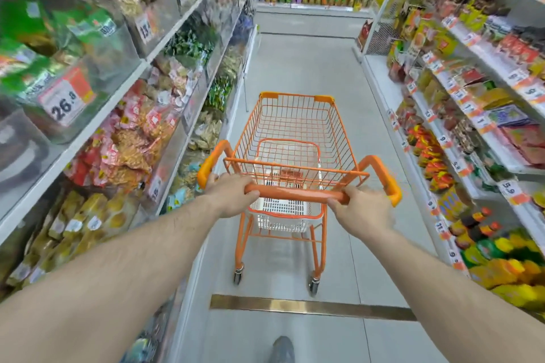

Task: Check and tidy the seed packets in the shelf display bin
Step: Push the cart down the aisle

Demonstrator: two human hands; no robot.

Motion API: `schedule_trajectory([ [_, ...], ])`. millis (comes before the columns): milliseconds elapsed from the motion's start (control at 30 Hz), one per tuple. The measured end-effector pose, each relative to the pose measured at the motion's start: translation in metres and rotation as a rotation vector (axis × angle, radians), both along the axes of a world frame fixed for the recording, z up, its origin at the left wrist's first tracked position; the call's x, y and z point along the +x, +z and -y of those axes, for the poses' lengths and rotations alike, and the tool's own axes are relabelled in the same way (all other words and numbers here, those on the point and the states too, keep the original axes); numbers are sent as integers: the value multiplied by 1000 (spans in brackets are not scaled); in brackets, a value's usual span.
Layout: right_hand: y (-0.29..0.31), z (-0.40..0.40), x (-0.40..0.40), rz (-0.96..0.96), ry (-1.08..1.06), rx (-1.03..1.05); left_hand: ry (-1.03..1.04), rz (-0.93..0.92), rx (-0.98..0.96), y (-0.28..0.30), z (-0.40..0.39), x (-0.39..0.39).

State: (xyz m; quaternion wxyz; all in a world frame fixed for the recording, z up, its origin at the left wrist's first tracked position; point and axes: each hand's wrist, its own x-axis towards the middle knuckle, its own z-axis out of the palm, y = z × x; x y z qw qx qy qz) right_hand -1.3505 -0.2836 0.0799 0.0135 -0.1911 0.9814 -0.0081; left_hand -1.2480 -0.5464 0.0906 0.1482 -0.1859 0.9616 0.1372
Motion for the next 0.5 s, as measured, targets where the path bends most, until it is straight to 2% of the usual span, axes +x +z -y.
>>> schedule_trajectory([
  [167, 2, 28, -68, 12, 12, -33, 78, 86, -173, 5, 13, -61],
  [267, 3, 48, -102, 34, 4, -50, 134, 77, -217, 10, 21, -96],
  [500, 3, 94, -183, 64, -16, -75, 162, 4, -63, 19, 72, -175],
])
